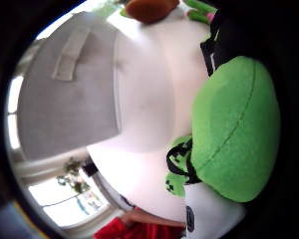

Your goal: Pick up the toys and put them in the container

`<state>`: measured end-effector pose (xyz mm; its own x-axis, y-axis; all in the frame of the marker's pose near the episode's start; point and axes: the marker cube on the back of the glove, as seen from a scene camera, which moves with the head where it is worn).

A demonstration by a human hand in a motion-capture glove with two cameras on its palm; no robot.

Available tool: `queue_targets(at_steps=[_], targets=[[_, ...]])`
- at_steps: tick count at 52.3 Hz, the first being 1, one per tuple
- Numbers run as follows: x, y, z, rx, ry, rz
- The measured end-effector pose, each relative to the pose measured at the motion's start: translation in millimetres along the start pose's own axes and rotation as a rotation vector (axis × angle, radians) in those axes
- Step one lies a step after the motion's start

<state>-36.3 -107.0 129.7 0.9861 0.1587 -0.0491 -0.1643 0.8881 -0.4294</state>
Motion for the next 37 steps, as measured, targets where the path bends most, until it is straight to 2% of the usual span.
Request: queue_targets(at_steps=[10, 20, 28, 37], targets=[[-12, 26, -20, 0.111, -0.086, -0.101], [-12, 38, -61, 0.184, -0.136, -0.086], [-12, 33, -120, 0.251, -0.152, -0.080], [-49, 34, -213, 0.347, -0.113, -0.099]])
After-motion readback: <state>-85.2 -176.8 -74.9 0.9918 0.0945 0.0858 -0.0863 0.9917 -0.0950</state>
